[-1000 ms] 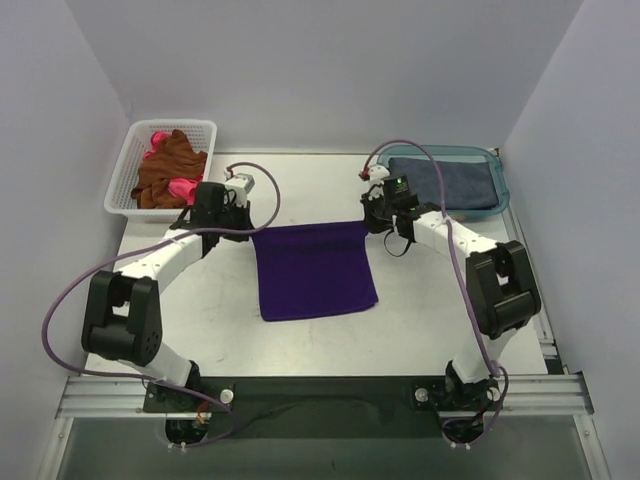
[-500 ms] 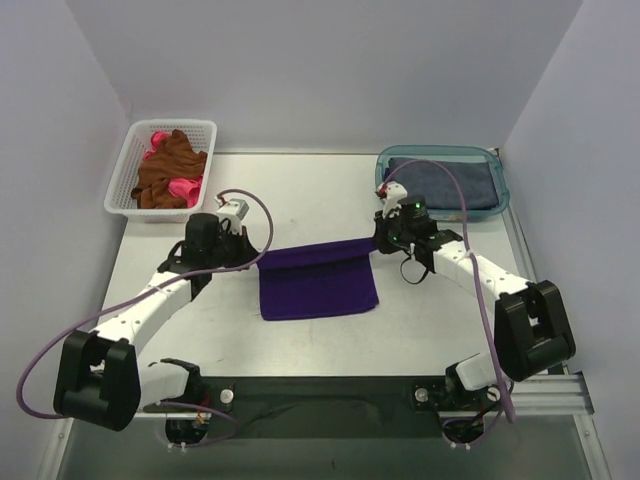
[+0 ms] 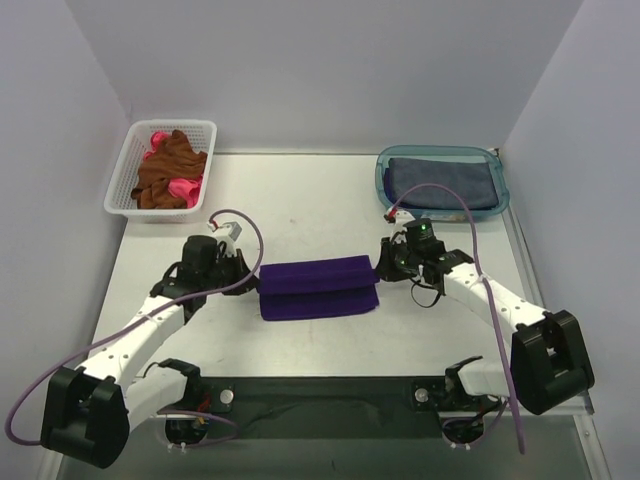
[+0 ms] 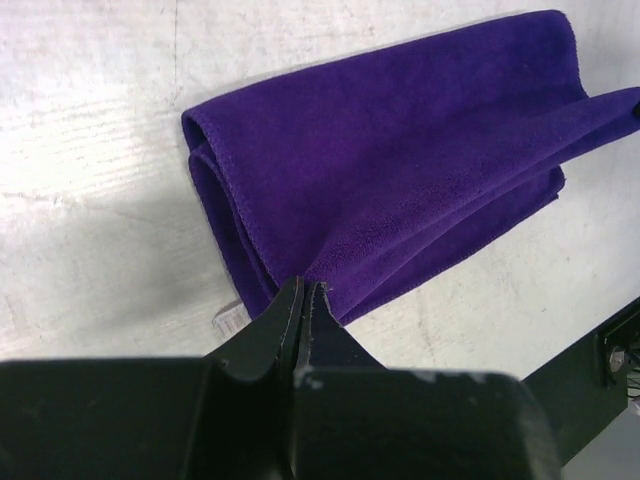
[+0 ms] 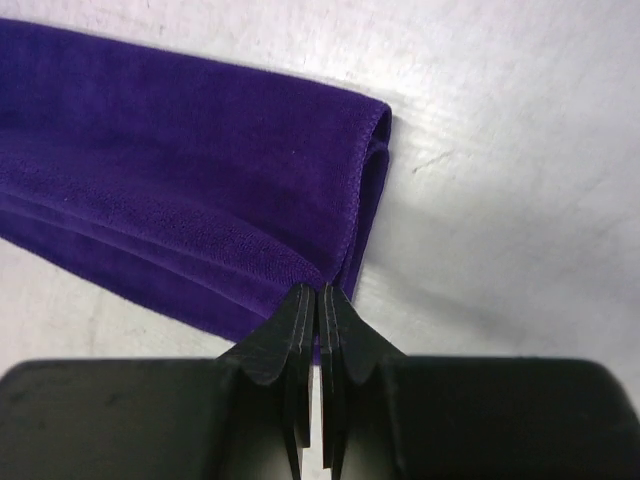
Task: Fold and stack the towels
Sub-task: Fold the towel
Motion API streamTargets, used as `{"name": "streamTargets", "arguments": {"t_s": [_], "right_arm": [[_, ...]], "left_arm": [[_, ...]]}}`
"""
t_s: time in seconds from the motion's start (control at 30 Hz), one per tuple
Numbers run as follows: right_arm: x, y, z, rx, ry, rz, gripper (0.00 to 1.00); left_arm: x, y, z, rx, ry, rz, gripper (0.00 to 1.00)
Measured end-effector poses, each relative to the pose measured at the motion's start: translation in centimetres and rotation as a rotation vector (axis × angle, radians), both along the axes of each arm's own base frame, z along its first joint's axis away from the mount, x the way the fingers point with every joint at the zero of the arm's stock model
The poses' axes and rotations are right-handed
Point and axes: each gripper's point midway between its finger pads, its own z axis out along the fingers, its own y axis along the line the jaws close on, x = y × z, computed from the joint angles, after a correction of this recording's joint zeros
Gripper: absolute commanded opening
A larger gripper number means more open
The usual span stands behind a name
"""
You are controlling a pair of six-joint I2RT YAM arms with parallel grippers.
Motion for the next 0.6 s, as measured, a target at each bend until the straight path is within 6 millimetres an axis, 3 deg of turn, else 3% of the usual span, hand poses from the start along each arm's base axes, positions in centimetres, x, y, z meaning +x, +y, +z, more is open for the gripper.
{"name": "streamTargets", "arguments": {"t_s": [0.17,0.43,0.6], "right_arm": [[-1.6,0.2,-0.9,0.02,0.074,-0.011,0.0],[-2.6,0.3,-2.7,0.012,0.165,-0.026,0.0],[-3.0,0.2,-3.6,0.002,0.207,-0.031,0.0]], "left_arm": [[-1.2,0.2,-1.2,0.004,0.087,0.017,0.0],[-3.3,0.4,-5.6,0.049,0.272,0.028,0.0],[-3.7,0.5,-6.1,0.056,0.297,0.025,0.0]]}}
